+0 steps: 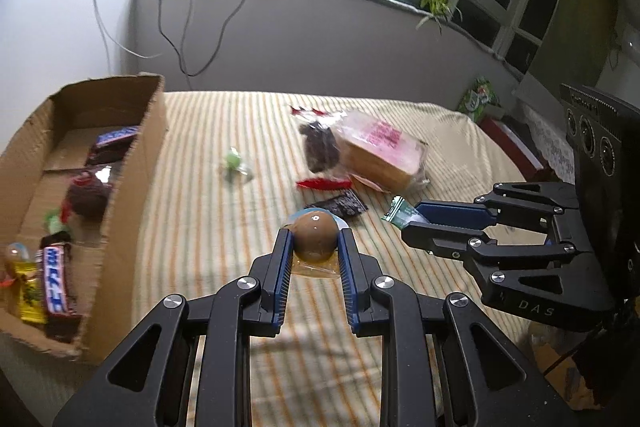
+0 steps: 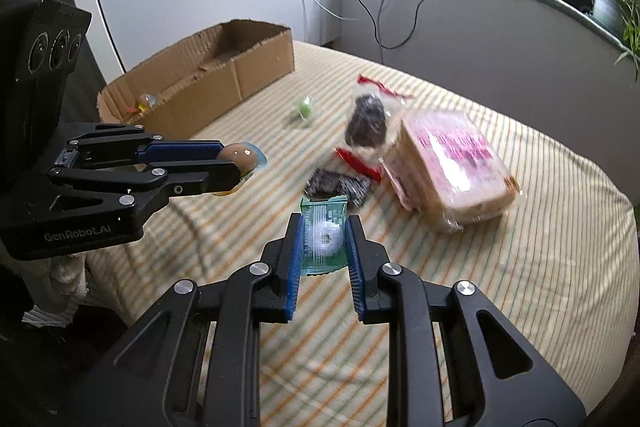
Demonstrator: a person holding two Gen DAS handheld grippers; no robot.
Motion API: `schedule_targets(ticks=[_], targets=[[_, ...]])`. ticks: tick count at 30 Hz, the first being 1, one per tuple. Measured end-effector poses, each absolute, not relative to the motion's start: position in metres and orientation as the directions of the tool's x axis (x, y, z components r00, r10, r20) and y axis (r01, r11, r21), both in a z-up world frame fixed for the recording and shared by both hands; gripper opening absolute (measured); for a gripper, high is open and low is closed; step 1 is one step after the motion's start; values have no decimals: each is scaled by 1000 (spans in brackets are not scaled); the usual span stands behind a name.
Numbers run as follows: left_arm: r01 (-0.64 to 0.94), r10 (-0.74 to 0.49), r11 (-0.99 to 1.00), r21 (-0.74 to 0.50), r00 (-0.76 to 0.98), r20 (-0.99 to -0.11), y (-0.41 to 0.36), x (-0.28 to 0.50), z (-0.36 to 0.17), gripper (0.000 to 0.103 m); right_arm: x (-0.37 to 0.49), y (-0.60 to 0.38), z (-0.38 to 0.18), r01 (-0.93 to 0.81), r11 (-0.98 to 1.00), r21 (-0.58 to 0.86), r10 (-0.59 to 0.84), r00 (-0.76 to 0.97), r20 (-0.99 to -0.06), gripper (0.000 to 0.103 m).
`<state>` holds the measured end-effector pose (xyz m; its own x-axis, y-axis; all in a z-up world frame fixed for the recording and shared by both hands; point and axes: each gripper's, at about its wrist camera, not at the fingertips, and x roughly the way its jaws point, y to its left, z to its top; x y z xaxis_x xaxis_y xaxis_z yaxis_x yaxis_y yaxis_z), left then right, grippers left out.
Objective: Organize snacks
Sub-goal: 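Carry egg and mint packet into the box and open both tools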
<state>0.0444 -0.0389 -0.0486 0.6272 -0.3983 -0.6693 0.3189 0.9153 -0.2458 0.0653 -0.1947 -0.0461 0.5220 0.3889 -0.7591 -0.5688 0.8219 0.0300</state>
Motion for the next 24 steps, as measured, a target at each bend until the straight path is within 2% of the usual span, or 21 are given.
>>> schedule_targets(ticks=[24], targets=[[107,-238,965,-241,752,-615,79,46,-29,21,78,-96,-11,-687,727,9,483,502,-718,21]])
